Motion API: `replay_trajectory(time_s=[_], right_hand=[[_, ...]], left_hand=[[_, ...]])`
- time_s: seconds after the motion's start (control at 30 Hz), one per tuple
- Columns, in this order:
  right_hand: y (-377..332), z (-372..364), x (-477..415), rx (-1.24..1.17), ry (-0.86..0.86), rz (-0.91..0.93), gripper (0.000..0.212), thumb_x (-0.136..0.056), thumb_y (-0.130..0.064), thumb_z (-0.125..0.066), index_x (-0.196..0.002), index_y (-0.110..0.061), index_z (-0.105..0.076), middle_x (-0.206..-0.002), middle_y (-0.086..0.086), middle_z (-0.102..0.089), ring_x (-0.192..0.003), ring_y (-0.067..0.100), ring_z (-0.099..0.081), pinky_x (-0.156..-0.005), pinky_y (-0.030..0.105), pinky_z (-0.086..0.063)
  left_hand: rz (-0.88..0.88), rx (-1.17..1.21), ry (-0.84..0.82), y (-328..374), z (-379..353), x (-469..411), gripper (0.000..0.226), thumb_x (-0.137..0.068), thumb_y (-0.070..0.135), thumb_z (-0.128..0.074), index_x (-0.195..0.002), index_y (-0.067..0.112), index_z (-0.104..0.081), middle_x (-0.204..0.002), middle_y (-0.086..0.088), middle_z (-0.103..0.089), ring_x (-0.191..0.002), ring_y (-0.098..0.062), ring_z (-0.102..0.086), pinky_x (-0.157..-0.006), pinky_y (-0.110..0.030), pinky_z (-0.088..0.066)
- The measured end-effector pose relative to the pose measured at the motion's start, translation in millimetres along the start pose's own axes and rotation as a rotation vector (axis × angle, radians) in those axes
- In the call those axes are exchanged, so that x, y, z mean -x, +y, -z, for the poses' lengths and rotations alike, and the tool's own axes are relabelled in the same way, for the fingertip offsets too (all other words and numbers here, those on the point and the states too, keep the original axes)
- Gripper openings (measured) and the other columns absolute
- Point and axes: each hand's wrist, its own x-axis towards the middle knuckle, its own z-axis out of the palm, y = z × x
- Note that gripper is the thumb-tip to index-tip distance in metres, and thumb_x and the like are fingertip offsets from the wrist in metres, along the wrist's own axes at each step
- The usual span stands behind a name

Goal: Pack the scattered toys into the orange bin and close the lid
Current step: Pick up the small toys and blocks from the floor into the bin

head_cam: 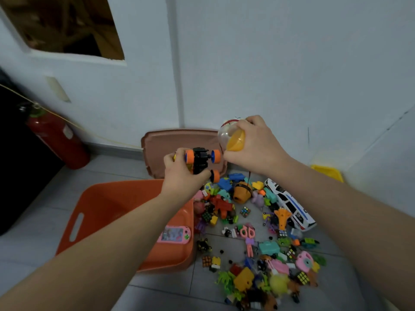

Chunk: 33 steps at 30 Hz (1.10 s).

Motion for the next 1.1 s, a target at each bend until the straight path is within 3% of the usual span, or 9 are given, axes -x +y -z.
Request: replay_trajectory(time_s=[0.27, 0.4, 0.5, 0.67, 0.8, 0.9, 1.0, 1.1], right_hand=[[-99.4, -4.6, -9.1, -0.07, -0.089, 0.148, 0.061, -0.065, -0.043, -0.078, -0.121, -0.031, -0.057, -0.124, -0.007, -0.036, -0.1, 0.01, -0.051, -0.084, 0.023, -0.042], [-151.9, -5.3, -19.1, -0.184, -0.082, 0.197, 0.05, -0.064, -0.038, -0.08, -0.108, -0.038, -0.056, -0.119, -0.008, -0.038, -0.094, 0.004, -0.048, -0.074, 0.007, -0.033], [-191.8, -7.4, -27.9, -0.255, -0.094, 0.24, 0.051, -0.063, -0.039, -0.08, -0.11, -0.037, -0.06, -0.117, -0.008, -0.04, -0.092, -0.004, -0.049, -0.071, 0.006, -0.033], [-234.5, -26.2, -37.5, -0.319, -0.17, 0.267, 0.046, -0.064, -0.041, -0.08, -0.103, -0.041, -0.056, -0.116, -0.007, -0.042, -0.093, -0.006, -0.048, -0.069, 0.01, -0.034], [-237.5, -67.4, -40.6, -0.295, -0.245, 0.205, 0.057, -0.065, -0.039, -0.079, -0.118, -0.032, -0.061, -0.118, -0.004, -0.043, -0.095, -0.004, -0.049, -0.071, 0.005, -0.035], [-220.5, -105.6, -34.5, -0.231, -0.342, 0.123, 0.058, -0.067, -0.036, -0.08, -0.121, -0.03, -0.059, -0.121, -0.001, -0.039, -0.101, 0.009, -0.051, -0.078, 0.017, -0.04], [-195.3, -138.0, -24.8, -0.137, -0.492, 0.054, 0.061, -0.071, -0.036, -0.079, -0.126, -0.027, -0.053, -0.119, 0.0, -0.03, -0.103, 0.015, -0.048, -0.081, 0.024, -0.04], [-168.3, -171.2, -10.9, 0.022, -0.656, 0.003, 0.064, -0.069, -0.039, -0.079, -0.125, -0.031, -0.051, -0.119, 0.002, -0.029, -0.095, 0.02, -0.053, -0.079, 0.029, -0.048]], left_hand=[[0.024, -0.071, 0.071, -21.4, 77.9, -17.7, 0.053, -0.071, 0.035, -0.08, -0.111, 0.024, -0.047, -0.119, -0.001, -0.032, -0.099, -0.02, -0.049, -0.084, -0.028, -0.041], [0.04, -0.084, 0.079, -35.7, 121.4, -29.7, 0.051, -0.068, 0.035, -0.078, -0.106, 0.022, -0.047, -0.119, -0.002, -0.035, -0.094, -0.012, -0.041, -0.081, -0.027, -0.039], [0.061, -0.078, 0.108, -49.4, 150.7, -38.4, 0.05, -0.069, 0.034, -0.077, -0.109, 0.025, -0.048, -0.121, -0.001, -0.035, -0.083, 0.0, -0.037, -0.082, -0.025, -0.037], [0.1, -0.065, 0.121, -76.3, 175.9, -41.2, 0.05, -0.069, 0.034, -0.077, -0.109, 0.028, -0.046, -0.118, 0.0, -0.034, -0.094, -0.011, -0.043, -0.085, -0.026, -0.039], [0.157, -0.126, 0.093, -108.6, 184.0, -37.2, 0.042, -0.071, 0.034, -0.077, -0.096, 0.023, -0.045, -0.115, -0.005, -0.037, -0.084, -0.007, -0.042, -0.087, -0.032, -0.044], [0.247, -0.201, 0.01, -130.9, 187.0, -35.5, 0.044, -0.065, 0.038, -0.079, -0.082, 0.03, -0.038, -0.112, -0.006, -0.036, -0.088, -0.019, -0.05, -0.089, -0.038, -0.05], [0.366, -0.318, -0.089, -145.3, 187.5, -36.0, 0.057, -0.053, 0.05, -0.074, -0.095, 0.027, -0.044, -0.112, -0.006, -0.035, -0.094, -0.034, -0.055, -0.091, -0.042, -0.051], [0.451, -0.421, -0.194, -157.7, 181.0, -33.7, 0.063, -0.057, 0.05, -0.071, -0.111, 0.029, -0.045, -0.118, -0.008, -0.034, -0.101, -0.036, -0.054, -0.094, -0.043, -0.05]])
